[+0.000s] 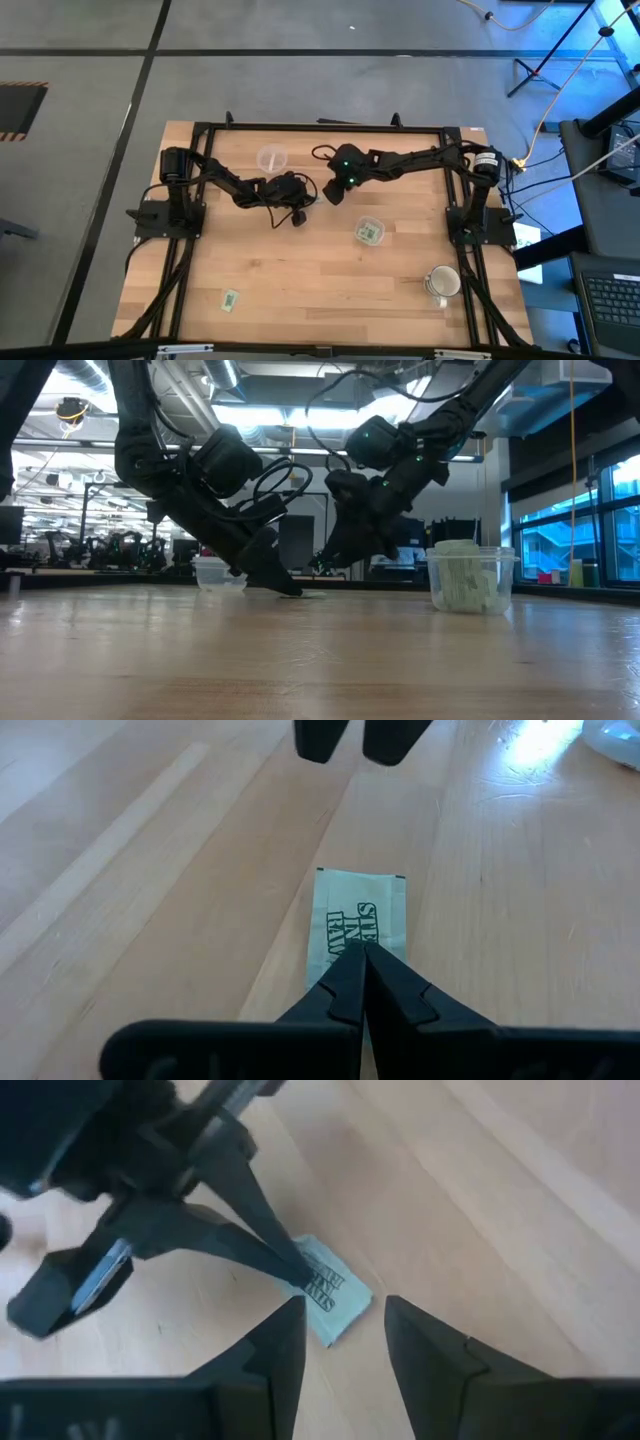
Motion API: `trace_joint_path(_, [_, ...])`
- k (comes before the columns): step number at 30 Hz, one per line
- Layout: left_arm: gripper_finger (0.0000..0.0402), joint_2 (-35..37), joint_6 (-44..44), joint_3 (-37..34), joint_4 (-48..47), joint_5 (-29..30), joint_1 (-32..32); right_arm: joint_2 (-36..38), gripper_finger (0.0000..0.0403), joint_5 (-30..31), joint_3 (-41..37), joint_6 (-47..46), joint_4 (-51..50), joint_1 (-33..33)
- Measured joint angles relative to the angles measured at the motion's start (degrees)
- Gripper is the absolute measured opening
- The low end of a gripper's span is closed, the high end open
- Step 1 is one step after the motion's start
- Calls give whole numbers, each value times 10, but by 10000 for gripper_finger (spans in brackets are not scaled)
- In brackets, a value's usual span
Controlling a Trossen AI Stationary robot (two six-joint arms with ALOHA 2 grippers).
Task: Pick and place Stevia / Truvia into bins
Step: Put the stevia packet into the bottom transparent container
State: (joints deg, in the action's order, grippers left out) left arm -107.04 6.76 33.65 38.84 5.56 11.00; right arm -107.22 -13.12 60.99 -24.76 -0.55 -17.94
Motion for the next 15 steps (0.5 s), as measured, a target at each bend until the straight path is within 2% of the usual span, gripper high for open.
trace_joint_path(11, [2, 0, 0, 0, -1, 0, 0, 0, 142, 0, 0, 24, 27, 1])
trace_joint_path(15, [2, 1, 0, 1, -1, 0, 0, 0, 142, -1, 0, -7, 20, 1])
